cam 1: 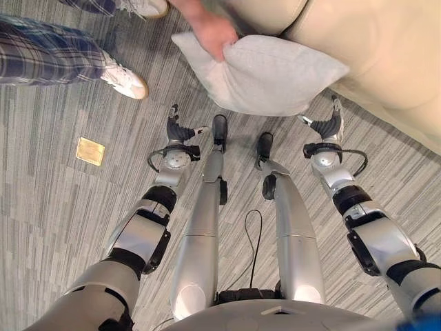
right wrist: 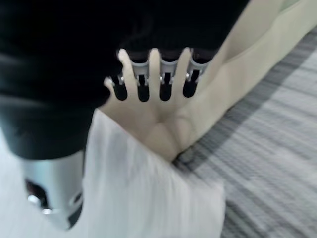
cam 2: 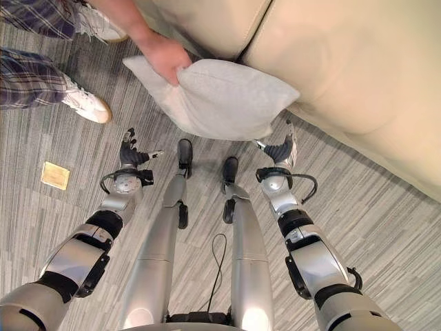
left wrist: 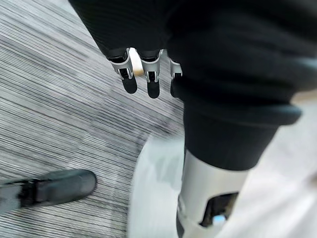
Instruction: Pick up all the scattered cushions and arrange them neatly on the sofa.
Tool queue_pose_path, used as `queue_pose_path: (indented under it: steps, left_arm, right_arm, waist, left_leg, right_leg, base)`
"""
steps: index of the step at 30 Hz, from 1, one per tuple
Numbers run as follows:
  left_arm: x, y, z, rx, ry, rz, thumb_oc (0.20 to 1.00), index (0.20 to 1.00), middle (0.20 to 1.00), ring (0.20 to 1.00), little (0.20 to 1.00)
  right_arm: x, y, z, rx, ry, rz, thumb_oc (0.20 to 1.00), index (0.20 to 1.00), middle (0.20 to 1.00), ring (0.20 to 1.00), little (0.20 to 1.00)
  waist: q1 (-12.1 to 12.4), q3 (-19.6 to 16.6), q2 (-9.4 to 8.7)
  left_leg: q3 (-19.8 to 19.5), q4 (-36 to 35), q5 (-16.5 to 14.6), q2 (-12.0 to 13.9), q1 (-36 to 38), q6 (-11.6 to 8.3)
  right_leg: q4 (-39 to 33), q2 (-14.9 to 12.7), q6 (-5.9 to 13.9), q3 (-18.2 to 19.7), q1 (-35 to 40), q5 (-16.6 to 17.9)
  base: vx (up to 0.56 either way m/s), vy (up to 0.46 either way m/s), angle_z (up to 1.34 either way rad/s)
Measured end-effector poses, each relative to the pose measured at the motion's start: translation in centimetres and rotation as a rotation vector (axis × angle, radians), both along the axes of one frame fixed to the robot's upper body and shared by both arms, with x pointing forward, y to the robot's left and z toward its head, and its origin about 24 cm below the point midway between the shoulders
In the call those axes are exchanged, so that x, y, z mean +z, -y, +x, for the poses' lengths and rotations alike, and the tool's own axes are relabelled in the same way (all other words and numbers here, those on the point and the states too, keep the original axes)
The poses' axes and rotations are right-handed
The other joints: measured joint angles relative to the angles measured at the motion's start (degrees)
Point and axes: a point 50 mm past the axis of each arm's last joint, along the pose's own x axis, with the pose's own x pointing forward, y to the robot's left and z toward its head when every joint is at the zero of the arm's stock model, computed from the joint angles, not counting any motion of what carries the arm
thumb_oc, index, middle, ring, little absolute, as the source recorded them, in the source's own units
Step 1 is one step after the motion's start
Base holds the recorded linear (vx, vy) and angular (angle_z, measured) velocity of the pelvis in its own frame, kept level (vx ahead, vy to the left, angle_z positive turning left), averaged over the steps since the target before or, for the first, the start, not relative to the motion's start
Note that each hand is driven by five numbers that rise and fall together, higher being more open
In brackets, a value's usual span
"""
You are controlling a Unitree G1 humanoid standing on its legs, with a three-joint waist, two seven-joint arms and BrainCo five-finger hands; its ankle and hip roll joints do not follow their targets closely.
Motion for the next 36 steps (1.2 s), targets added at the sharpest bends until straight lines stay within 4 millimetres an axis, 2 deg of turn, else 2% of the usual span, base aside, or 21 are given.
queue_pose_path:
  steps: [1,8,10,12,14,15,16,17,18,20,21,22,23,25,27,29,30,31,33,36]
  left_arm:
    - [1.0,0.4,0.4,-0.017,0.033,-0.005,1.0,1.0,1.0,1.0,1.0]
    - [2.4,1.3,0.7,-0.071,0.085,-0.011,1.0,1.0,1.0,1.0,1.0]
    - [2.1,1.3,0.3,-0.081,0.095,-0.02,1.0,1.0,1.0,1.0,1.0]
    - [1.0,1.0,-0.3,-0.075,0.069,-0.027,1.0,1.0,1.0,1.0,1.0]
    - [-1.7,0.2,-1.6,-0.055,-0.007,-0.029,1.0,1.0,1.0,1.0,1.0]
    - [-2.3,-0.1,-1.9,-0.046,-0.023,-0.033,1.0,1.0,1.0,1.0,1.0]
    - [-4.5,-0.9,-3.1,-0.033,-0.09,-0.049,1.0,1.0,1.0,1.0,1.0]
    - [-6.7,-1.1,-4.6,-0.024,-0.156,-0.061,1.0,1.0,1.0,1.0,1.0]
    - [-9.9,-1.5,-7.0,-0.016,-0.261,-0.064,1.0,1.0,1.0,1.0,1.0]
    - [-13.5,-2.3,-10.3,0.011,-0.402,-0.07,1.0,1.0,1.0,1.0,1.0]
    - [-16.0,-2.7,-13.1,0.026,-0.512,-0.076,1.0,1.0,1.0,1.0,1.0]
    - [-17.3,-3.0,-14.9,0.043,-0.57,-0.08,1.0,1.0,1.0,1.0,1.0]
    - [-18.3,-3.2,-16.2,0.053,-0.62,-0.083,1.0,1.0,1.0,1.0,1.0]
    - [-19.4,-3.4,-18.1,0.052,-0.682,-0.096,1.0,1.0,1.0,1.0,1.0]
    - [-20.7,-3.8,-20.0,0.062,-0.771,-0.094,1.0,1.0,1.0,1.0,1.0]
    - [-21.4,-4.1,-21.4,0.055,-0.827,-0.081,1.0,1.0,1.0,1.0,1.0]
    - [-21.8,-4.3,-22.1,0.044,-0.864,-0.063,1.0,1.0,1.0,1.0,1.0]
    - [-22.4,-4.5,-23.2,0.043,-0.915,-0.057,1.0,1.0,1.0,1.0,1.0]
    - [-22.6,-4.7,-23.9,0.026,-0.944,-0.034,1.0,1.0,1.0,1.0,1.0]
    - [-23.1,-4.8,-25.4,0.015,-0.992,-0.034,1.0,1.0,1.0,1.0,1.0]
  right_arm:
    - [0.8,-0.1,0.3,0.005,0.024,0.002,1.0,1.0,1.0,1.0,1.0]
    - [0.9,0.1,0.3,0.009,0.029,0.004,1.0,1.0,1.0,1.0,1.0]
    - [0.7,0.1,0.0,0.023,0.033,0.017,1.0,1.0,1.0,1.0,1.0]
    - [-0.5,0.4,-0.5,0.021,0.001,0.021,1.0,1.0,1.0,1.0,1.0]
    - [-3.5,1.3,-2.0,0.003,-0.087,0.023,1.0,1.0,1.0,1.0,1.0]
    - [-4.3,1.5,-2.3,-0.001,-0.111,0.025,1.0,1.0,1.0,1.0,1.0]
    - [-6.6,2.0,-3.5,0.0,-0.192,0.029,1.0,1.0,1.0,1.0,1.0]
    - [-8.6,2.2,-4.9,-0.004,-0.256,0.031,1.0,1.0,1.0,1.0,1.0]
    - [-11.8,3.2,-7.2,-0.021,-0.377,0.025,1.0,1.0,1.0,1.0,1.0]
    - [-15.2,4.4,-10.2,-0.052,-0.517,0.025,1.0,1.0,1.0,1.0,1.0]
    - [-17.6,5.2,-13.0,-0.069,-0.633,0.027,1.0,1.0,1.0,1.0,1.0]
    - [-19.0,5.7,-14.8,-0.087,-0.698,0.027,1.0,1.0,1.0,1.0,1.0]
    - [-19.9,6.0,-16.2,-0.091,-0.751,0.032,1.0,1.0,1.0,1.0,1.0]
    - [-20.8,6.2,-17.6,-0.087,-0.811,0.039,1.0,1.0,1.0,1.0,1.0]
    - [-21.7,6.5,-18.8,-0.074,-0.884,0.027,1.0,1.0,1.0,1.0,1.0]
    - [-22.4,6.8,-20.1,-0.076,-0.938,0.022,1.0,1.0,1.0,1.0,1.0]
    - [-22.8,6.8,-20.7,-0.077,-0.969,0.035,1.0,1.0,1.0,1.0,1.0]
    - [-23.4,6.9,-21.8,-0.078,-1.017,0.04,1.0,1.0,1.0,1.0,1.0]
    - [-23.7,7.0,-22.6,-0.059,-1.052,0.021,1.0,1.0,1.0,1.0,1.0]
    - [-24.1,7.1,-23.5,-0.035,-1.103,0.005,1.0,1.0,1.0,1.0,1.0]
  waist:
    - [-0.01,0.0,0.0]
    - [0.01,-0.01,0.01]
    - [0.11,-0.12,0.09]
    - [0.29,-0.48,0.12]
    - [0.63,-3.1,0.42]
    - [0.78,-3.12,0.46]
    - [0.96,-3.1,0.48]
    - [0.89,-4.98,0.7]
    - [0.95,-9.89,1.19]
    - [1.26,-11.87,2.07]
    - [1.48,-14.41,2.47]
    - [1.62,-16.43,2.85]
    - [1.94,-17.47,2.9]
    - [2.08,-18.26,2.89]
    - [1.95,-18.53,2.81]
    - [1.95,-21.22,2.33]
    - [1.83,-21.34,2.31]
    - [1.84,-23.15,2.07]
    - [1.86,-24.29,1.7]
    - [1.45,-24.57,1.75]
  left_leg:
    - [0.0,-0.13,0.09,-0.01,-0.57,-0.13]
    - [-0.35,-0.15,0.41,0.05,-0.2,-0.22]
    - [-0.37,-0.22,0.31,0.06,1.14,-0.36]
    - [-0.33,-0.68,0.31,0.07,2.36,-0.36]
    - [-0.3,-1.36,0.33,0.02,3.35,-0.39]
    - [-0.23,-1.51,0.33,0.01,4.35,-0.39]
    - [-0.17,-2.53,0.55,-0.01,8.52,-0.14]
    - [-0.35,-2.87,-0.21,0.02,10.76,-0.6]
    - [-0.44,-3.5,-0.73,-0.01,12.11,-0.76]
    - [-0.86,-4.79,-1.21,0.0,17.75,-0.64]
    - [-0.98,-5.36,-1.73,-0.06,21.27,-0.58]
    - [-1.23,-5.52,-2.08,0.0,22.57,-0.63]
    - [-1.28,-5.42,-2.81,0.04,24.1,-0.58]
    - [-1.26,-6.06,-2.99,0.08,26.21,-0.58]
    - [-1.29,-7.62,-3.27,0.27,32.45,-0.65]
    - [-1.36,-8.27,-3.83,0.34,34.9,-0.82]
    - [-1.42,-8.4,-4.18,0.44,37.07,-0.6]
    - [-1.41,-9.24,-4.67,0.54,39.26,-0.59]
    - [-1.38,-9.49,-4.82,0.62,39.92,-0.55]
    - [-1.02,-10.81,-5.05,0.96,45.65,0.18]
  right_leg:
    - [0.13,-0.02,0.02,-0.01,-0.74,-0.04]
    - [0.22,0.01,0.0,-0.27,-0.28,-0.05]
    - [0.2,0.01,-0.07,-0.25,0.86,-0.11]
    - [0.11,0.02,-0.12,-0.22,1.97,-0.15]
    - [-0.14,-0.01,-0.27,-0.2,2.77,-0.36]
    - [-0.16,-0.01,-0.27,-0.18,3.7,-0.37]
    - [-0.7,-0.02,-0.59,-0.21,7.65,-0.59]
    - [-1.63,0.04,-0.17,-0.29,10.2,-1.02]
    - [-2.4,0.01,0.18,-0.39,11.66,-1.77]
    - [-4.17,0.1,0.3,-0.8,17.66,-2.05]
    - [-5.34,0.1,0.19,-1.24,21.55,-2.26]
    - [-6.29,0.12,0.11,-1.58,23.4,-2.47]
    - [-6.96,0.25,0.38,-1.54,24.9,-3.08]
    - [-7.36,0.26,0.51,-1.51,27.25,-3.29]
    - [-9.41,0.6,0.69,-1.72,33.41,-3.46]
    - [-10.65,0.76,0.44,-1.83,36.5,-3.67]
    - [-11.69,0.89,0.49,-2.13,38.78,-3.67]
    - [-13.11,1.09,0.43,-2.04,41.25,-3.71]
    - [-13.77,1.23,0.45,-2.07,41.98,-3.73]
    - [-17.14,1.85,0.78,-1.55,48.41,-3.4]
  base:
    - [0.0,0.0,0.0]
    - [0.0,-0.011,0.0]
    - [0.0,0.0,0.0]
    - [0.0,0.0,0.0]
    - [0.0,0.0,0.0]
    - [0.0,0.0,0.0]
    - [0.0,0.0,0.0]
    - [0.0,0.0,0.0]
    - [0.06,0.016,0.02]
    - [0.01,0.016,0.05]
    - [0.01,0.017,0.11]
    - [0.11,-0.003,0.07]
    - [0.18,-0.012,0.04]
    - [0.19,-0.025,-0.02]
    - [0.17,-0.007,-0.01]
    - [0.19,-0.005,0.02]
    - [0.12,-0.005,-0.01]
    - [0.14,-0.001,-0.03]
    - [0.13,0.006,-0.05]
    - [0.11,0.011,-0.1]
